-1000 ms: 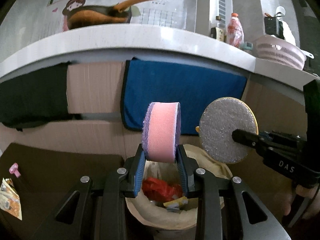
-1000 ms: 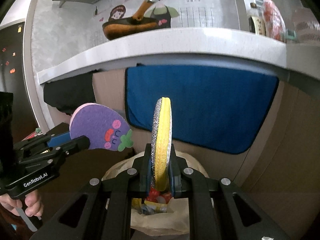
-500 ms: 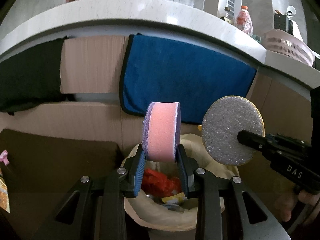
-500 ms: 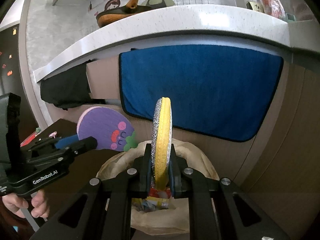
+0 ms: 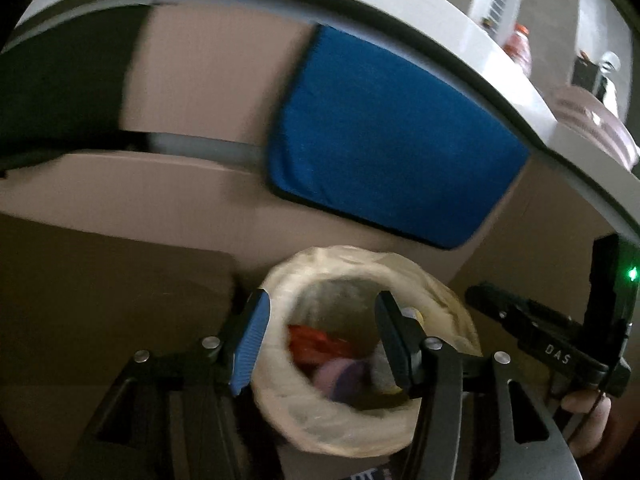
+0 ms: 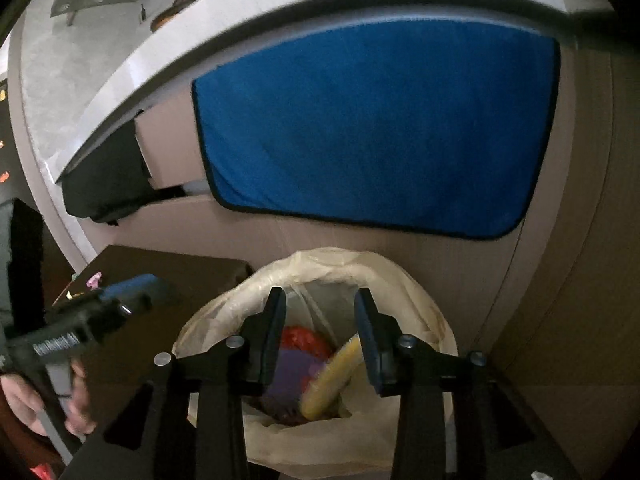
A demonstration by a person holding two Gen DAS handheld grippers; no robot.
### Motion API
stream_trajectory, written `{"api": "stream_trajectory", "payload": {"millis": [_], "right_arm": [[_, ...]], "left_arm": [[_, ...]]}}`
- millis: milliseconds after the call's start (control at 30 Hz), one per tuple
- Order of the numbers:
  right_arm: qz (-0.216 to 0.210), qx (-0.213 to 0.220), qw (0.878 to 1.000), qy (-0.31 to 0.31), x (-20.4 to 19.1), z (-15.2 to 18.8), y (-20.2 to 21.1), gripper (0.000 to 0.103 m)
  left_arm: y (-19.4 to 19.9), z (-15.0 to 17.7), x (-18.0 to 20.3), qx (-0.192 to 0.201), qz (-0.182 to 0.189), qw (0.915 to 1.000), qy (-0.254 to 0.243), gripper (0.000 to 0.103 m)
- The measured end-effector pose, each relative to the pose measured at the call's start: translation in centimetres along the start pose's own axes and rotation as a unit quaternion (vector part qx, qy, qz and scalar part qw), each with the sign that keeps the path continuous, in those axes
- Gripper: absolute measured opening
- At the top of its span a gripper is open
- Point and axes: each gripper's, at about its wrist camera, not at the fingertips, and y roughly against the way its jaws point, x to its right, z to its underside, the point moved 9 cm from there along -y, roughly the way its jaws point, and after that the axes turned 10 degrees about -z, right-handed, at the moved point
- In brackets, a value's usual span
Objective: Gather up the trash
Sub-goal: 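Return the left gripper to the table and grasp the snack wrappers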
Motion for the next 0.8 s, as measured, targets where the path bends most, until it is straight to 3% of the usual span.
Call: {"api": "stream_trajectory", "payload": {"millis": [200,400,500,633,700,800], "right_arm": [[0.002,-0.004,1.0,0.005,-0.8,0.3,-0.6,0.034],[-0.018,0.009,0.999,0.032,-4.0,-0.2,-0.3,0.034],[-0.043,0.01,0.998,0.047,-6.7,-0.5,-1.0,0.034],[-0.083,-0.007,0.993,0.079,-11.7,0.0,-3.3,0.034],[-0.104,-0.023,0.989,0.103,-14.9,0.6,-5.1,0.034],[-0.137,-0.051,0.98,0.133,-20.1,1.6,-8.2,0.034]], "left_arm": [[3.7,0.6,-6.7,0.022,-0.069,0.9974,0.011,0.055],[8.6,1.6,-18.4,0.029,-0.156,0.9862,0.049,0.055],[11.1,2.6,-24.9,0.027,-0.181,0.9778,0.102,0.055],[15.2,5.2,-32.5,0.028,-0.234,0.9538,0.186,0.055],[16.7,7.1,-34.9,0.019,-0.258,0.9435,0.207,0.055],[18.0,9.8,-36.6,-0.001,-0.262,0.9383,0.226,0.055]]}}
